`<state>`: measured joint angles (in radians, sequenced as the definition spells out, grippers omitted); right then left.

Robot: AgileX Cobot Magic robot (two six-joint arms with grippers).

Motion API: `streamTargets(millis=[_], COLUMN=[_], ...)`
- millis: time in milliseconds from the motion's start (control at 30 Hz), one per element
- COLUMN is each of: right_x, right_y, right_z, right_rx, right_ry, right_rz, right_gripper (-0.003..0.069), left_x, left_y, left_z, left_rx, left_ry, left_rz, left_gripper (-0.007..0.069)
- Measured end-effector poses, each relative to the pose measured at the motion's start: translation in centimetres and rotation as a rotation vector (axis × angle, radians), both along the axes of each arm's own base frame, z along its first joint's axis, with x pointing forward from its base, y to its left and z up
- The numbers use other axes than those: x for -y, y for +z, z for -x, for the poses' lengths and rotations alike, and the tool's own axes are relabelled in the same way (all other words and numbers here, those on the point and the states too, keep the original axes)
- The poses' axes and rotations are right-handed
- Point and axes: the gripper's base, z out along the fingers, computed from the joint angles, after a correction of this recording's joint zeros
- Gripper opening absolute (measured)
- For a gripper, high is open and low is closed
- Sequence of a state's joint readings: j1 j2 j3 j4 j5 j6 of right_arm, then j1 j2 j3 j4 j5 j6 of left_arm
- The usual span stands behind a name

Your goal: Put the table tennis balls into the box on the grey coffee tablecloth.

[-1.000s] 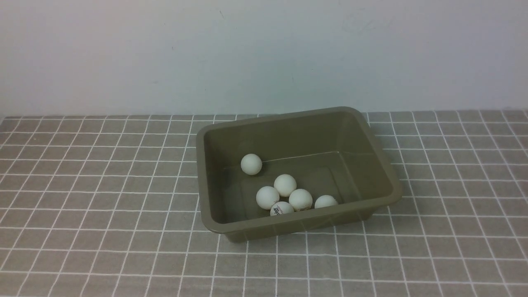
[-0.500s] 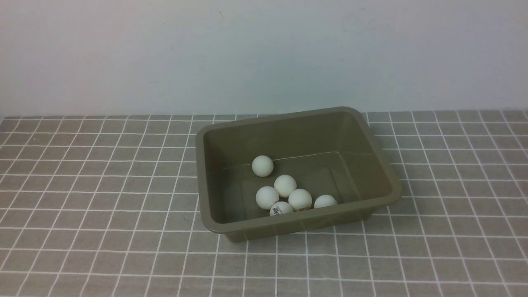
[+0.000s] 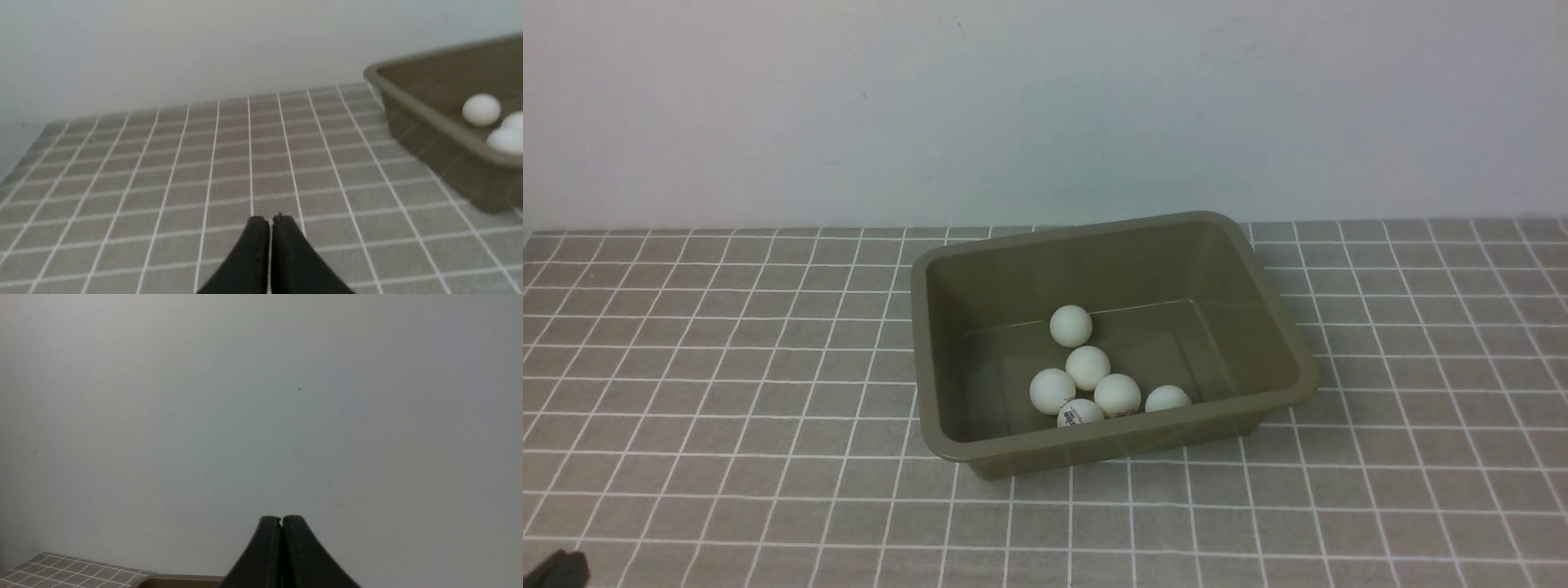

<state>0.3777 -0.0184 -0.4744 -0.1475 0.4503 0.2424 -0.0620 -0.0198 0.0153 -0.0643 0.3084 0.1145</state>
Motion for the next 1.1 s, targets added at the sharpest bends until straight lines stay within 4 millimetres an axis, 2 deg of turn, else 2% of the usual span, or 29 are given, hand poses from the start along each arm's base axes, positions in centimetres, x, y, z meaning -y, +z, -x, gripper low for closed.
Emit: streamTargets(millis=[133,967,1100], right_x=[0.01,0.01,-0.17], right_y=[0.00,0.00,-0.94], right_z=[0.00,0.00,-0.49], right_rx=[0.001,0.001,-0.035], right_ry=[-0.001,-0.001,-0.063], right_rz=[0.002,0.001,0.001], right_gripper=[-0.0015,-0.0015,-0.0015], left_x=[0.01,0.00,0.00], left_y=[-0.92,-0.94,-0.95], left_z=[0.10,0.11,0.11], left_rx=[-0.068,-0.071,-0.072], left_ry=[0.000,0.001,0.001], left_rz=[-0.004,-0.004,-0.004], left_gripper=[-0.0005,-0.0005,-0.0005])
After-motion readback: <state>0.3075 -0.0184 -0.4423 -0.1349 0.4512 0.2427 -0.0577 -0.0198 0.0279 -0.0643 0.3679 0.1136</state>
